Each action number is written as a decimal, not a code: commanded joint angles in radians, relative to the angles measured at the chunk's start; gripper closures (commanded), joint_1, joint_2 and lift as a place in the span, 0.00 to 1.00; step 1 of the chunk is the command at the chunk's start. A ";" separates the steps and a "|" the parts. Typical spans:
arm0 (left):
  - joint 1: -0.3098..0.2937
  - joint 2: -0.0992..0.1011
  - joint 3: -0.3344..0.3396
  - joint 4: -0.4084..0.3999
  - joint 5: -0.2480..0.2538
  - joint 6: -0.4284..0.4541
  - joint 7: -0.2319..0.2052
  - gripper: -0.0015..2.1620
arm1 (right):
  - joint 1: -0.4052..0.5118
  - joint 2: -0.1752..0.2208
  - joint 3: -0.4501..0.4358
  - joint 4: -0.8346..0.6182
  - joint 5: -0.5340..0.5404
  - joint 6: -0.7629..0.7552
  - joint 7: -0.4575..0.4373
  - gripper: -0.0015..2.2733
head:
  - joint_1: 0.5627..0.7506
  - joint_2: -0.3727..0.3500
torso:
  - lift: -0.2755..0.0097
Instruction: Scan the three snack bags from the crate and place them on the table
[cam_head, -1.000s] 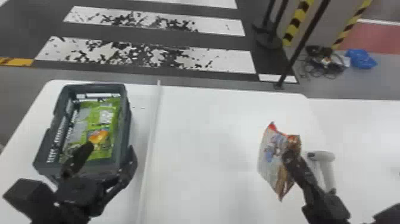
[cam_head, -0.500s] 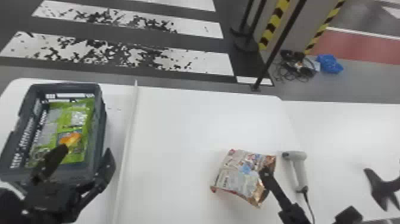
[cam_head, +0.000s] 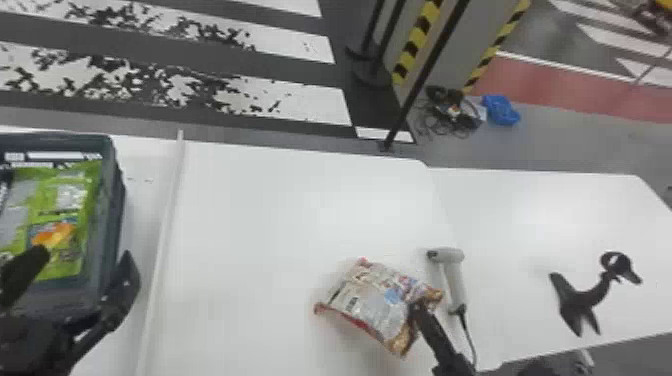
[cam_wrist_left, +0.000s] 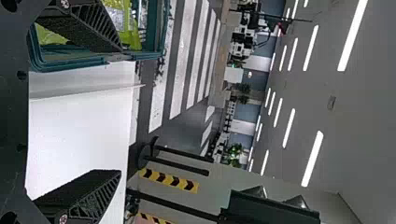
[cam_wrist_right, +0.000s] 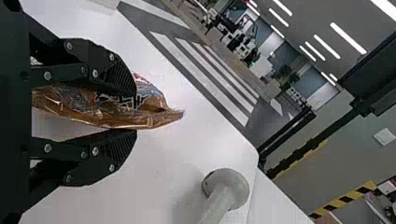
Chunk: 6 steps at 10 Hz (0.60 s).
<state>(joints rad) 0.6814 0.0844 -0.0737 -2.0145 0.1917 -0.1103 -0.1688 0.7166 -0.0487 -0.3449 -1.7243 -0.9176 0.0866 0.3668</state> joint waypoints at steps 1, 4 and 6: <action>-0.002 0.000 -0.003 0.013 0.000 -0.016 -0.002 0.03 | 0.029 0.001 0.020 0.000 0.008 -0.004 -0.037 0.00 | 0.70 0.04 | 0.84; -0.006 0.000 -0.009 0.031 0.000 -0.028 -0.005 0.03 | 0.084 0.000 0.043 -0.038 0.008 0.082 -0.055 0.02 | 0.70 0.03 | 0.84; -0.006 0.000 -0.011 0.037 0.002 -0.044 -0.008 0.03 | 0.113 -0.002 0.096 -0.080 0.009 0.167 -0.052 0.02 | 0.70 0.08 | 0.84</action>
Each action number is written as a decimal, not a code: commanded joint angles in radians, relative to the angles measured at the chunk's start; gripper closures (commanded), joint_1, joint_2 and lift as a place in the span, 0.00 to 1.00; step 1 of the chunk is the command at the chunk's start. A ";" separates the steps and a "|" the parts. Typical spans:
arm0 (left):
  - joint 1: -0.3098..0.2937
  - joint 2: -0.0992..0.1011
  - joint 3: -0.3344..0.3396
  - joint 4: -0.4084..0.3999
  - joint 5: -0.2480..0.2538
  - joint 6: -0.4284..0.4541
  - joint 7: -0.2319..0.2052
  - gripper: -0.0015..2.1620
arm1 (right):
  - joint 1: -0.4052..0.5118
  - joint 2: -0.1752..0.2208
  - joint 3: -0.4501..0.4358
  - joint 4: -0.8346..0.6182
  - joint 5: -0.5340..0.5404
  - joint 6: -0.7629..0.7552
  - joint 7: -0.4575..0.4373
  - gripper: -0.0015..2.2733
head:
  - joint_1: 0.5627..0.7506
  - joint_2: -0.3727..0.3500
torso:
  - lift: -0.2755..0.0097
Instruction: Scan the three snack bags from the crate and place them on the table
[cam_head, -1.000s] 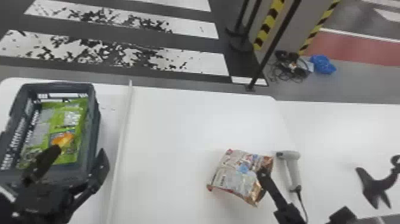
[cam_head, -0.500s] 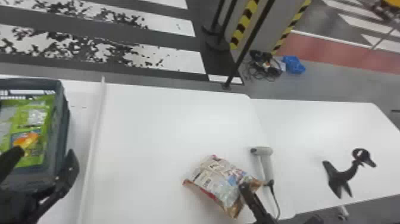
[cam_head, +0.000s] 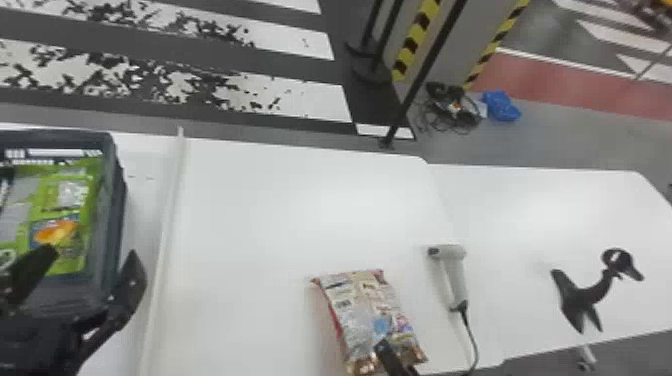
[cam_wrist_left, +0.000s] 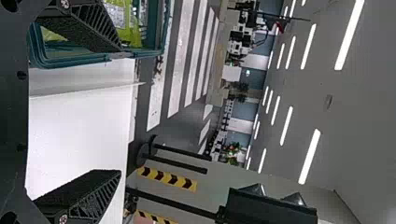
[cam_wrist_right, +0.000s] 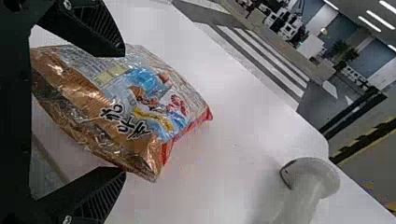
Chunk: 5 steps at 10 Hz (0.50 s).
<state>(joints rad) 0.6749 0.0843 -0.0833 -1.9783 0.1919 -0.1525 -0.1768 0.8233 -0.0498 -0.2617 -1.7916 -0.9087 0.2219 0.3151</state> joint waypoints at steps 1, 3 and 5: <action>0.002 0.000 -0.003 0.001 0.001 -0.008 -0.003 0.03 | 0.010 -0.002 0.047 -0.023 0.011 0.041 -0.002 0.02 | 0.70 0.14 | 0.84; 0.012 0.003 -0.003 -0.004 0.001 -0.026 -0.004 0.03 | -0.026 -0.002 0.075 -0.023 0.048 0.044 -0.033 0.02 | 0.70 0.23 | 0.84; 0.018 0.003 -0.003 -0.007 0.001 -0.029 -0.004 0.03 | -0.062 -0.004 0.053 -0.012 0.060 0.050 -0.042 0.02 | 0.70 0.27 | 0.84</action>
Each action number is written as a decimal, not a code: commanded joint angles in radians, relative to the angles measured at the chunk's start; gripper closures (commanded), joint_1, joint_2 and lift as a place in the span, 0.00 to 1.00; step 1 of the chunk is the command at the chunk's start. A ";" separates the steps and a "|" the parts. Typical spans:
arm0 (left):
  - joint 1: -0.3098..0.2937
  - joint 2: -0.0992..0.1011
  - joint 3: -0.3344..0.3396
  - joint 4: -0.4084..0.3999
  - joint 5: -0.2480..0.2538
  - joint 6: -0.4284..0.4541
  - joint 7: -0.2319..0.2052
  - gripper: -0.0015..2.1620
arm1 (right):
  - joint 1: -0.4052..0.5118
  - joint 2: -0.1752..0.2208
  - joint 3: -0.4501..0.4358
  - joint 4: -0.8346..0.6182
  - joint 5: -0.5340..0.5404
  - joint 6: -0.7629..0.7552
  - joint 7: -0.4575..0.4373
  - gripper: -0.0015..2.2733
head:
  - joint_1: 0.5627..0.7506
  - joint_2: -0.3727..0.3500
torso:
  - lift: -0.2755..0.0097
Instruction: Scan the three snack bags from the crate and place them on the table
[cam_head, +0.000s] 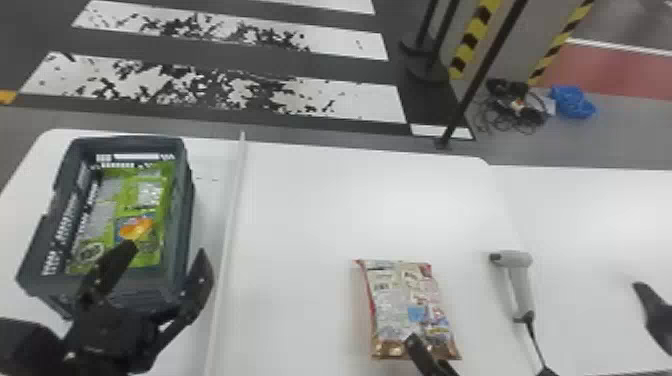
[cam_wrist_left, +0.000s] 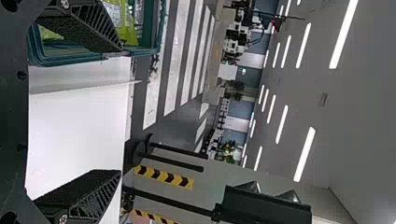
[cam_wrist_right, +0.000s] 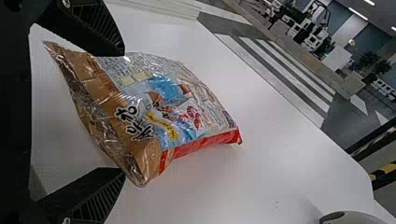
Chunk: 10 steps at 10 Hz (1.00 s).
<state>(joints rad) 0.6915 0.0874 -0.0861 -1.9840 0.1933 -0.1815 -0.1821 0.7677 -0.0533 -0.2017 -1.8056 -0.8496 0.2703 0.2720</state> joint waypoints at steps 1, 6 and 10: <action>0.002 0.000 -0.004 0.001 0.000 -0.003 -0.005 0.03 | -0.022 -0.002 -0.016 0.012 0.001 0.011 -0.002 0.02 | 0.70 0.26 | 0.84; 0.014 0.000 -0.014 0.001 0.000 -0.037 -0.005 0.03 | 0.027 -0.003 -0.074 0.026 -0.049 0.122 0.024 0.02 | 0.70 0.22 | 0.84; 0.017 -0.005 -0.029 0.001 -0.009 -0.049 -0.004 0.03 | 0.088 0.003 -0.179 -0.100 -0.091 0.116 0.070 0.04 | 0.70 0.10 | 0.84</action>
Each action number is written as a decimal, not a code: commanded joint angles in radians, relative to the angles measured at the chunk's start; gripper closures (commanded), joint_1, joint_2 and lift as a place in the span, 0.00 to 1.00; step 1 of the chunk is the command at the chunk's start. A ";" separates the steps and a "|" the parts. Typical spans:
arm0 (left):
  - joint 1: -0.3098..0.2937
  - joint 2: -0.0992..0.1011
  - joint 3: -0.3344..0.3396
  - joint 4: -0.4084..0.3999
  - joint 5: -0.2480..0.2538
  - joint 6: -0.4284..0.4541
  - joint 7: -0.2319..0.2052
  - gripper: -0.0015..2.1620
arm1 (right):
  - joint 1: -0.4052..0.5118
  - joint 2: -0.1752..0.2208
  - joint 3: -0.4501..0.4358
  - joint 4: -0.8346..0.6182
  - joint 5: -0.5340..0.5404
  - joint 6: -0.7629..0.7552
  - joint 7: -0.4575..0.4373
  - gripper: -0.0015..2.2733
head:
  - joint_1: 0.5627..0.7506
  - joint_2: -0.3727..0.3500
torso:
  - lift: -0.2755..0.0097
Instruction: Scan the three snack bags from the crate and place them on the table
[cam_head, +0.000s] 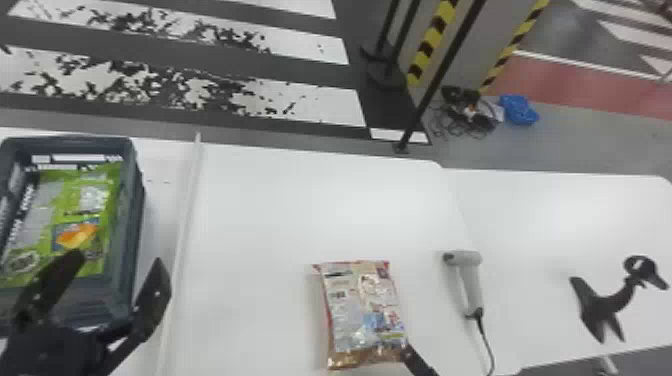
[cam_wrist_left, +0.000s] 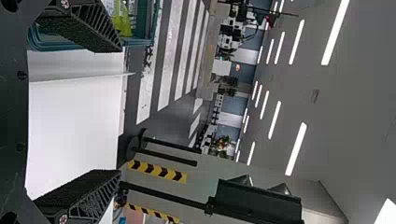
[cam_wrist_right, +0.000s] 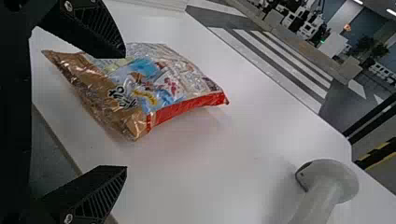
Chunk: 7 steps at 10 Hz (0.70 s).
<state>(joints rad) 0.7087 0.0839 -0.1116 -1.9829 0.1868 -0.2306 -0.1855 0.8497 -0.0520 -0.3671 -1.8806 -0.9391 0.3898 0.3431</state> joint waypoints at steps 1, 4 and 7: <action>0.002 0.000 -0.005 -0.004 -0.009 0.000 0.000 0.03 | 0.000 0.001 -0.033 -0.051 0.003 -0.010 0.019 0.11 | 0.70 0.08 | 0.84; 0.006 0.000 -0.007 -0.008 -0.016 -0.003 0.001 0.03 | -0.051 -0.002 -0.058 -0.063 0.052 -0.001 0.105 0.91 | 0.70 0.05 | 0.84; 0.006 0.000 -0.007 -0.007 -0.023 -0.003 0.000 0.03 | -0.103 -0.005 0.010 -0.025 0.214 -0.127 0.192 0.98 | 0.70 0.09 | 0.84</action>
<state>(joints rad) 0.7148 0.0844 -0.1182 -1.9906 0.1653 -0.2338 -0.1854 0.7548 -0.0556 -0.3736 -1.9134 -0.7533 0.2885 0.5347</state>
